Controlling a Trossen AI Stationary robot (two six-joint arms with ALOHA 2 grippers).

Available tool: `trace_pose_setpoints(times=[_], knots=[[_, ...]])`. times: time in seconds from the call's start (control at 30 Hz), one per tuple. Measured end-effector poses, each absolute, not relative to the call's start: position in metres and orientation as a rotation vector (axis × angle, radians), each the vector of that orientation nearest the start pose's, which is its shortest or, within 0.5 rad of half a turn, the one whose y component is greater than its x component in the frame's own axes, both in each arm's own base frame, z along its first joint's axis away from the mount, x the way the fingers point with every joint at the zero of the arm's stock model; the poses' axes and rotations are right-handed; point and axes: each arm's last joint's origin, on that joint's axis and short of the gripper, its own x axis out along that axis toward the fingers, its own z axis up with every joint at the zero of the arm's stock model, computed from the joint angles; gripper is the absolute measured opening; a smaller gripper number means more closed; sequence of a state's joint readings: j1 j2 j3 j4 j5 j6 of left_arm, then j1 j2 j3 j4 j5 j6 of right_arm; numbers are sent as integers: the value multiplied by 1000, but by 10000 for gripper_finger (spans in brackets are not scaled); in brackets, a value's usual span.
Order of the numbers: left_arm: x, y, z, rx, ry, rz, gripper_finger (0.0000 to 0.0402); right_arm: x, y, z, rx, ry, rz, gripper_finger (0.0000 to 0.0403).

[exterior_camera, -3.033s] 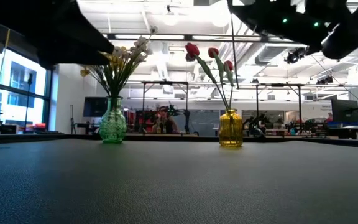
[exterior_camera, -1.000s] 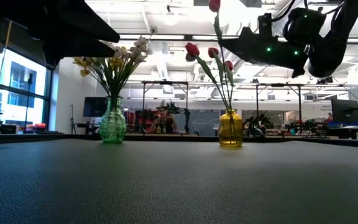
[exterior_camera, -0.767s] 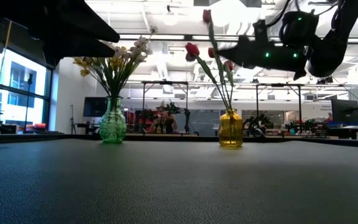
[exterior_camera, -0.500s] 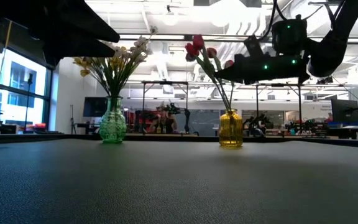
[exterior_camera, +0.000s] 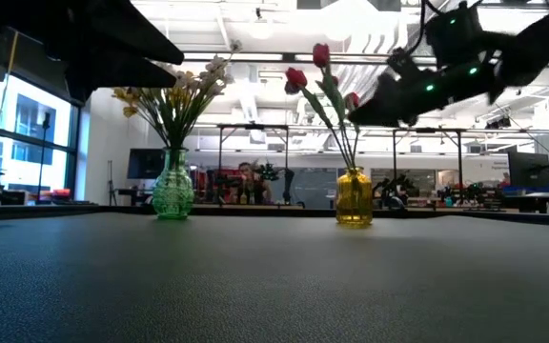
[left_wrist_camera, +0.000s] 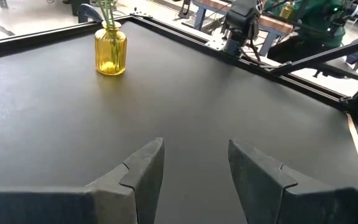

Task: Sort flowers into vase by color
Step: Return to Home Position

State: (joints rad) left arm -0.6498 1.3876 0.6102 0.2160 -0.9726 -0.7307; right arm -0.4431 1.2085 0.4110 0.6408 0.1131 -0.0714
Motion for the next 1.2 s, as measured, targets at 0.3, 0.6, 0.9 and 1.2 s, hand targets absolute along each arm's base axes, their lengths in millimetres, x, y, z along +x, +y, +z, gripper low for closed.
trace_pose_setpoints(times=[0.3, 0.6, 0.9, 1.2], knots=[[222, -135, 193, -225, 192, 521, 168, 168, -54, 227, 100, 286, -421, 189], [228, -76, 224, -128, 192, 387, 161, 130, 11, 257, 138, 109, -91, 61], [166, -23, 235, -73, 5, 248, 139, 117, 37, 210, 176, -50, 110, 12], [103, 16, 249, -82, -112, 302, 114, 113, 31, 180, 207, -103, 113, 2]])
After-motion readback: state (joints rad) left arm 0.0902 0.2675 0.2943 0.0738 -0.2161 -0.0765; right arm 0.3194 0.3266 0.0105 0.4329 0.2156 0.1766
